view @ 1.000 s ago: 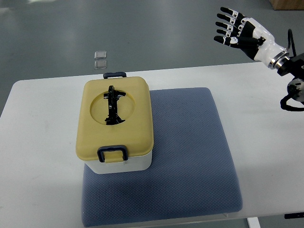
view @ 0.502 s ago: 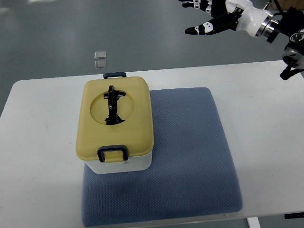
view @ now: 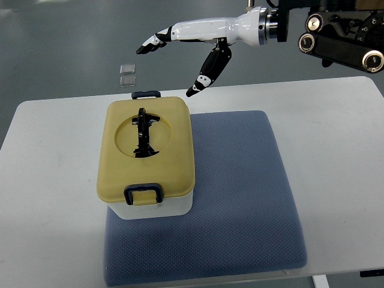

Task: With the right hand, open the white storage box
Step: 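Swing the right hand over the yellow lid toward its black handle, then lower the right hand and close fingers around the lid's black handle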

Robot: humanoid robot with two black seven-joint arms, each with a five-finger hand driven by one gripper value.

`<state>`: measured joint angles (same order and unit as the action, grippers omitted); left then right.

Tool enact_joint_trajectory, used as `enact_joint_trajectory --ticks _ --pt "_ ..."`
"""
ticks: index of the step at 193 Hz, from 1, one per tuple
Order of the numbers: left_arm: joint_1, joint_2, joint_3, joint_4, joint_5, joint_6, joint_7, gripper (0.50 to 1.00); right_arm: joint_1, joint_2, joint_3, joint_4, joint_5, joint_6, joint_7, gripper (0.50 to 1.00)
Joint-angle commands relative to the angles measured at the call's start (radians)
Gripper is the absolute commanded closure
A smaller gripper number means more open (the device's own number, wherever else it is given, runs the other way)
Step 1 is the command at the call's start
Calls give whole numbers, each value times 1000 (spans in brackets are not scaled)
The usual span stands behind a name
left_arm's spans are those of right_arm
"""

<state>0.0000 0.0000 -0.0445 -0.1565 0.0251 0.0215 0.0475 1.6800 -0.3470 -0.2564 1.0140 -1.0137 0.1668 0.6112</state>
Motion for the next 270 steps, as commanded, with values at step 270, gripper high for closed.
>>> enact_joint_trajectory --ticks 270 --pt "0 0 0 0 -1 0 0 500 147 207 -211 83 -299 -290 0 679"
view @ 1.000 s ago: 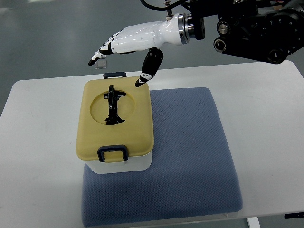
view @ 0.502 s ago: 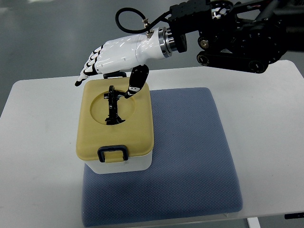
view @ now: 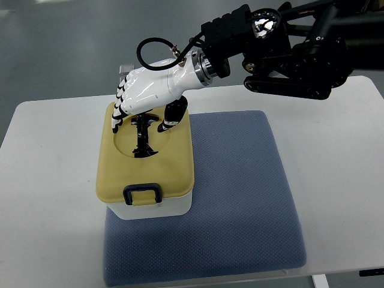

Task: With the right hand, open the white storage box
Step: 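Lower the right hand and close fingers around the lid's black handle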

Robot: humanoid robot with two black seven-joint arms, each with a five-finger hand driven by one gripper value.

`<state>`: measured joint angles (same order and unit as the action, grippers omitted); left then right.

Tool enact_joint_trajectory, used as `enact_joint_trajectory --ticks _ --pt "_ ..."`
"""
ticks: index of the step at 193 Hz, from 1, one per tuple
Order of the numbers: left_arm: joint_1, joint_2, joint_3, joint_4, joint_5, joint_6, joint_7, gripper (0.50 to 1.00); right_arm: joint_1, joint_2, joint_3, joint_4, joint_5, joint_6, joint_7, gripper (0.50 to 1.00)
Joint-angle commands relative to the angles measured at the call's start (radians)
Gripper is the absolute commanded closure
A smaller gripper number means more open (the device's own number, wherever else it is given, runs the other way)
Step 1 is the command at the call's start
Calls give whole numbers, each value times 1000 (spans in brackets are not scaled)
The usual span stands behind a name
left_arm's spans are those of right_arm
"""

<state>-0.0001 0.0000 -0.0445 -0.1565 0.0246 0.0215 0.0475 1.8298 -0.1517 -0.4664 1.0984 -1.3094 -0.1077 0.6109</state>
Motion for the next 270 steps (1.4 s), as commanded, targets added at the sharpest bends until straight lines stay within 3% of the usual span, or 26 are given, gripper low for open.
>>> enact_joint_trajectory --ticks 1,50,87,121,197,270 --pt "0 0 0 0 0 0 0 500 -3 12 -1 -2 -4 -15 0 679" --pt "0 0 0 0 2 0 0 500 -7 15 -1 -12 -70 -32 0 695" --pt "0 0 0 0 0 0 0 500 -7 17 -1 -20 -94 -33 0 740" --pt "0 0 0 0 2 0 0 500 -21 27 -1 -28 -126 -59 0 846" --pt "0 0 0 0 0 0 0 500 -23 41 -3 -45 -130 -79 0 863" --pt "0 0 0 0 0 0 0 500 -40 61 -5 -77 -195 -89 0 930"
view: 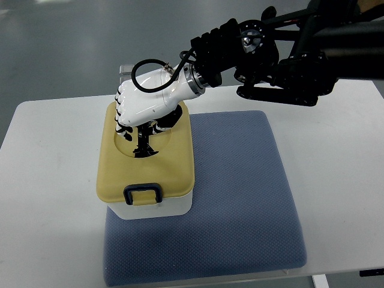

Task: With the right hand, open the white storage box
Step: 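Lower the right hand and close fingers around the lid's black handle, then lift the yellow lid off the white box with the right hand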

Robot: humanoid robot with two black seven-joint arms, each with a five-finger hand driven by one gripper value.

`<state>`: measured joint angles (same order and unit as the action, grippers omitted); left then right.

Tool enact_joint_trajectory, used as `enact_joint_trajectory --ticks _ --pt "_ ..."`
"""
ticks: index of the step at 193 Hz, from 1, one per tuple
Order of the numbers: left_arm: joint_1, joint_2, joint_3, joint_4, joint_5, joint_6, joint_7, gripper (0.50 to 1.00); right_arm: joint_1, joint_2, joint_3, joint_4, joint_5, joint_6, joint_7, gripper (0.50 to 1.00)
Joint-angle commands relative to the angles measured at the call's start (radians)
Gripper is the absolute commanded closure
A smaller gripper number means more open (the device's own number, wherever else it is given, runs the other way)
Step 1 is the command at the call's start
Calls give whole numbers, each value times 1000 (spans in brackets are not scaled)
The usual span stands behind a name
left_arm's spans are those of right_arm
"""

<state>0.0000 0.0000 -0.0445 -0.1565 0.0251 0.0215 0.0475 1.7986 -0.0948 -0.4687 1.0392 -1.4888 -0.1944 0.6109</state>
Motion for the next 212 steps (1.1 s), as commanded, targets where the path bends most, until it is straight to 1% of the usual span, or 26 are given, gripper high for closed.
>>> enact_joint_trajectory --ticks 1,8,20,27,90,123,186,212 --pt "0 0 0 0 -1 0 0 500 -8 4 -2 -18 -16 -2 0 930" --pt "0 0 0 0 1 0 0 500 -8 4 -2 -19 -16 -8 0 950" --pt "0 0 0 0 -1 0 0 500 -8 4 -2 -24 -18 -16 0 971" --pt "0 0 0 0 -1 0 0 500 -8 4 -2 -28 -18 -19 0 1000" --pt "0 0 0 0 -1 0 0 500 -21 3 -2 -33 -19 -85 0 1000" --pt "0 0 0 0 -1 0 0 500 -19 -2 7 -31 -18 -137 0 1000" --pt "0 0 0 0 1 0 0 500 -15 -19 18 -31 -18 -172 0 1000" --pt "0 0 0 0 -1 0 0 500 -10 -54 51 -31 -16 -171 0 1000"
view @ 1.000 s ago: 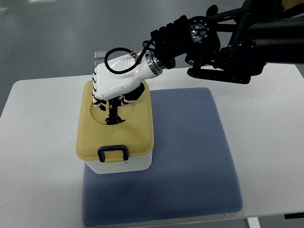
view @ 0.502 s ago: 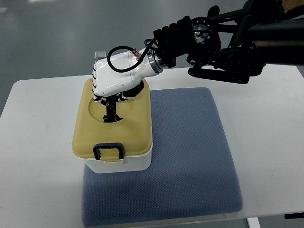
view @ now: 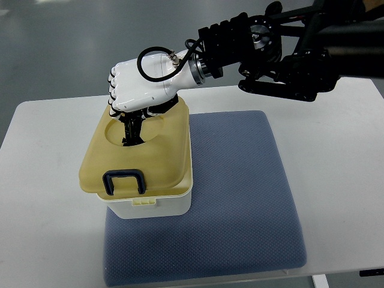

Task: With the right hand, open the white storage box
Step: 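Lift the yellow lid off the white box with the right hand, then lower the held lid onto the mat beside the box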

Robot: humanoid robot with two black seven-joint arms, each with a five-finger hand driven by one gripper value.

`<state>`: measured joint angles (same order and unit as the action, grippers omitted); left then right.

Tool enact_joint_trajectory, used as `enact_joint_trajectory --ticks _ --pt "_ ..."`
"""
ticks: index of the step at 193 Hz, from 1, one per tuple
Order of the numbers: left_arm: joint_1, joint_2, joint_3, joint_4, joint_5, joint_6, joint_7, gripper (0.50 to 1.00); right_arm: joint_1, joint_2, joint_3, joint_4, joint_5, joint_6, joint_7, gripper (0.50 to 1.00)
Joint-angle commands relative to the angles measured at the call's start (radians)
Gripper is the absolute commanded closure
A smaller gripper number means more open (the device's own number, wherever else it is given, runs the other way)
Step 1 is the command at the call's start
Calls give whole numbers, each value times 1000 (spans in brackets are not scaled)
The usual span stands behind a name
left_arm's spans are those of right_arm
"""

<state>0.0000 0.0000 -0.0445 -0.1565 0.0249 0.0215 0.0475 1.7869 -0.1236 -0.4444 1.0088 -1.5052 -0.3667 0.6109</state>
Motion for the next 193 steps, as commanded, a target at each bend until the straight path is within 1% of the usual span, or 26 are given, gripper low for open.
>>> enact_joint_trajectory --ticks 1,37,49,65,81,130,172,183,193 --pt "0 0 0 0 0 0 0 500 2 -30 32 -1 0 3 0 1000" --pt "0 0 0 0 0 0 0 500 -6 -102 79 -2 3 15 0 1000" --pt "0 0 0 0 0 0 0 500 -12 -136 107 -4 6 31 0 1000" --pt "0 0 0 0 1 0 0 500 -47 -186 145 -21 3 57 0 1000" --pt "0 0 0 0 0 0 0 500 -76 -226 182 -39 0 68 0 1000" --pt "0 0 0 0 0 0 0 500 -208 -367 220 -93 -3 58 0 1000" --pt "0 0 0 0 0 0 0 500 -346 -442 266 -127 -3 51 0 1000" --pt "0 0 0 0 1 0 0 500 -383 -455 268 -141 -3 38 0 1000" --pt "0 0 0 0 0 0 0 500 -419 -464 268 -156 -3 12 0 1000"
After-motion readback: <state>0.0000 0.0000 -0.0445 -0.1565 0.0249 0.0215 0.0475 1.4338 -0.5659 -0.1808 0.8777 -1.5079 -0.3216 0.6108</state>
